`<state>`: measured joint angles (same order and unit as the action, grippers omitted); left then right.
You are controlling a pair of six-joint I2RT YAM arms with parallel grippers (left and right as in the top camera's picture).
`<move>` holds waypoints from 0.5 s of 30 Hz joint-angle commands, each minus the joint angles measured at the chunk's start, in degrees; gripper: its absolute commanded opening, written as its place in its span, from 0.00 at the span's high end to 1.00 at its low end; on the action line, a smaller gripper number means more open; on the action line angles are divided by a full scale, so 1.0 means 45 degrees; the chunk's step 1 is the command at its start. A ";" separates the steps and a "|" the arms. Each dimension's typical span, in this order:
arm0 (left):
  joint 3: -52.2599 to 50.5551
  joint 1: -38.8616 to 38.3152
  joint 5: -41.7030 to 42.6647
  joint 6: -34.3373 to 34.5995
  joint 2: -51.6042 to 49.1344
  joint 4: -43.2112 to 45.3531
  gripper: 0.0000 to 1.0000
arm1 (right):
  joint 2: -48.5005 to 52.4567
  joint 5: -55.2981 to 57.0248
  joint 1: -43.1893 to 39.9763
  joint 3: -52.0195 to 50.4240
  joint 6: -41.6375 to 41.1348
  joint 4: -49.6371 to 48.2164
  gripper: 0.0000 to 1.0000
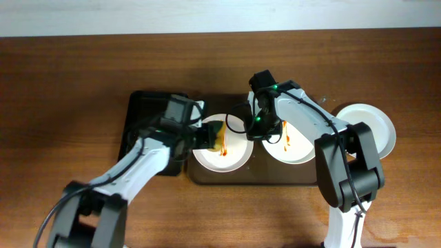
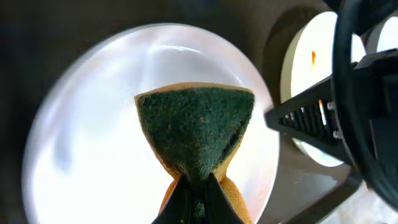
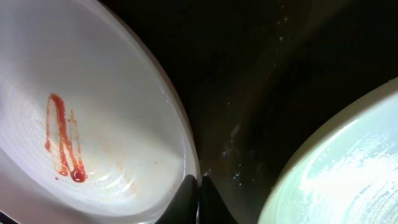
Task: Clean dirty plates on tray and stack at the side
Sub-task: 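Scrub the back-left plate with the sponge in the left gripper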
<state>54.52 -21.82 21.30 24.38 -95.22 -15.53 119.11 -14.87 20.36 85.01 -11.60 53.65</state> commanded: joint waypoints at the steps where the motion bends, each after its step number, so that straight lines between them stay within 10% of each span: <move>1: -0.0010 -0.0515 0.1253 0.1073 -0.0826 0.0986 1.00 | 0.0117 0.0015 0.0078 -0.0107 0.0029 0.0044 0.96; 15: -0.0010 -0.1297 -0.0627 0.1433 -0.2623 0.1350 1.00 | 0.0117 0.0019 0.0078 -0.0107 0.0034 0.0199 0.96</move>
<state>54.50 -28.18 25.19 30.13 -105.56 -8.69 119.11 -14.90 20.36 85.01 -11.57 53.93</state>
